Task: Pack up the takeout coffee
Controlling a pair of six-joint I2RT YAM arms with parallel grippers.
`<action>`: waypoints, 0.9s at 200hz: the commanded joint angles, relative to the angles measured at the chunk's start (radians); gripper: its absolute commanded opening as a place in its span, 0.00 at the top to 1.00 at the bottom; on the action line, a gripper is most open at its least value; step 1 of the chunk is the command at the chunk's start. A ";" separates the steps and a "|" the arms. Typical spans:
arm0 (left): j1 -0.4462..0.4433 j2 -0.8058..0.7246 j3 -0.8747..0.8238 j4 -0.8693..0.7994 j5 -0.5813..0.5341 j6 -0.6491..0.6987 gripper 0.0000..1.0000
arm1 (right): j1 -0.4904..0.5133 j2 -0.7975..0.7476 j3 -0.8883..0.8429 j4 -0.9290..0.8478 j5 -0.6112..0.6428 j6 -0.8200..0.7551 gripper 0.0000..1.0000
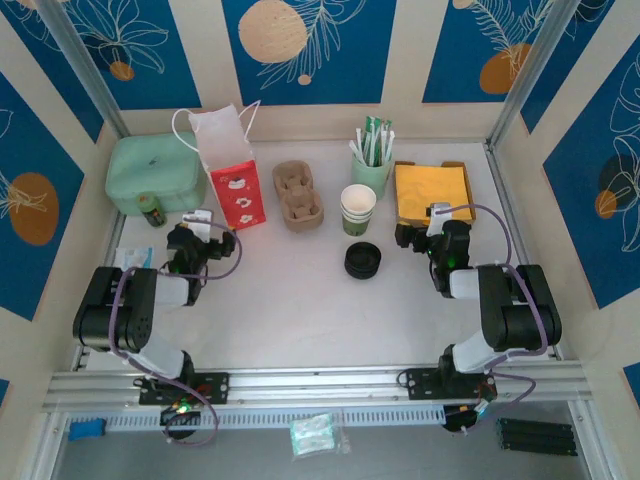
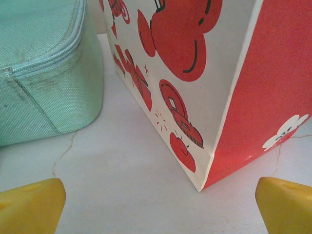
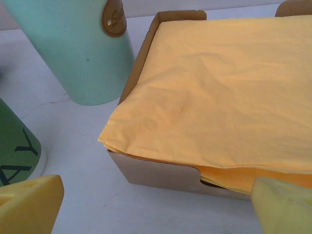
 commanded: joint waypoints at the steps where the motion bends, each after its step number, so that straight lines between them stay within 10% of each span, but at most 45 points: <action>1: 0.006 0.003 -0.007 0.025 0.020 -0.008 0.01 | -0.006 0.001 0.010 0.018 -0.015 -0.007 0.01; 180: 0.006 0.004 -0.002 0.015 0.021 -0.011 0.01 | -0.018 0.001 0.012 0.012 -0.040 0.004 0.01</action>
